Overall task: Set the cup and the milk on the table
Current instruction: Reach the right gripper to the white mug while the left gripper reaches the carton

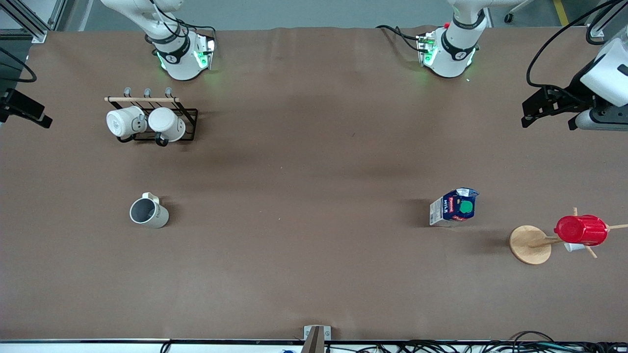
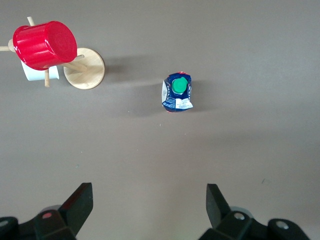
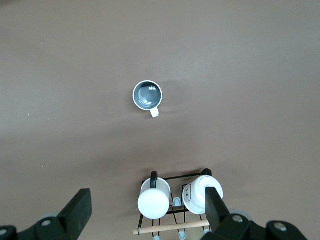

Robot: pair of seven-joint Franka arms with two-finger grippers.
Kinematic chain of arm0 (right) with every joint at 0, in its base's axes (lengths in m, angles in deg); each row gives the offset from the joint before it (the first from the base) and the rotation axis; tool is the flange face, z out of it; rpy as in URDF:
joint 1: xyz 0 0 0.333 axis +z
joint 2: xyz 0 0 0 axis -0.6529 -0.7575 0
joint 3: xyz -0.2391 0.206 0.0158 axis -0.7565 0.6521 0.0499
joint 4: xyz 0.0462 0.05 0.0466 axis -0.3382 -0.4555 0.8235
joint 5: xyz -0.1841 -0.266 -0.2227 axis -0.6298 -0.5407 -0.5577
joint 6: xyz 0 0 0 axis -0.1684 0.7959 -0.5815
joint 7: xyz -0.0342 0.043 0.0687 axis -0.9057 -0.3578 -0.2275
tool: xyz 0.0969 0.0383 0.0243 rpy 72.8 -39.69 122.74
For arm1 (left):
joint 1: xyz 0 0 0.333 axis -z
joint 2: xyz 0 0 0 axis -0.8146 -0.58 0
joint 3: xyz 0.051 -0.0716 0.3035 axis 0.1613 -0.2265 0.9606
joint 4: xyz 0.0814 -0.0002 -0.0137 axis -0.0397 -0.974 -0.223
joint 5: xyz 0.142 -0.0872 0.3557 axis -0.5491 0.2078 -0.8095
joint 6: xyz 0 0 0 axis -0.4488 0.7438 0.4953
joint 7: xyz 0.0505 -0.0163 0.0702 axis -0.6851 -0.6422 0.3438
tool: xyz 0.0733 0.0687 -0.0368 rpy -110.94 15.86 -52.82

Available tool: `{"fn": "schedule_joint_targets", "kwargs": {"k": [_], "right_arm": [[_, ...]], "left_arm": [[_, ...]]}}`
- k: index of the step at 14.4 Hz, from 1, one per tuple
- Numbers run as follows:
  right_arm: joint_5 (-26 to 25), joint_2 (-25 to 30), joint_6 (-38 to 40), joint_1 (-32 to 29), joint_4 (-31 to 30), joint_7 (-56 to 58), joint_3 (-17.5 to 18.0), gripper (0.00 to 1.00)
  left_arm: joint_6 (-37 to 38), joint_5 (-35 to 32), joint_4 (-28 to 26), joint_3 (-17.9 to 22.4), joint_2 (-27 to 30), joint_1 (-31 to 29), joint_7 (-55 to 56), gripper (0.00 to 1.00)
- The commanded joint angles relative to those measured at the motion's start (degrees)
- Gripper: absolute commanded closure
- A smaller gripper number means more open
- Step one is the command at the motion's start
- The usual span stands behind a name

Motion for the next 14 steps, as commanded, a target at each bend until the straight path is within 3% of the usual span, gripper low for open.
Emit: {"fn": "schedule_joint_targets", "kwargs": {"k": [1,7,10,14], "right_arm": [[0.0,0.5,0.2,-0.5,-0.4,0.0,0.6,0.0],[0.0,0.5,0.1,-0.7,-0.4,0.0,0.6,0.0],[0.0,-0.9,0.1,-1.1,-0.9,5.0,0.4,0.0],[0.0,-9.5,-5.7,-0.9,-1.8,9.3,0.2,0.0]], "left_arm": [[1.0,-0.7,0.5,-0.7,0.2,0.1,-0.4,0.0],[-0.7,-0.4,0.6,-0.9,-3.1,-0.5,0.5,0.0],[-7.8,-0.8,0.0,-1.0,-7.4,0.5,0.6,0.0],[-16.8,-0.8,-0.2,-1.2,-15.3,1.8,0.5,0.0]]}}
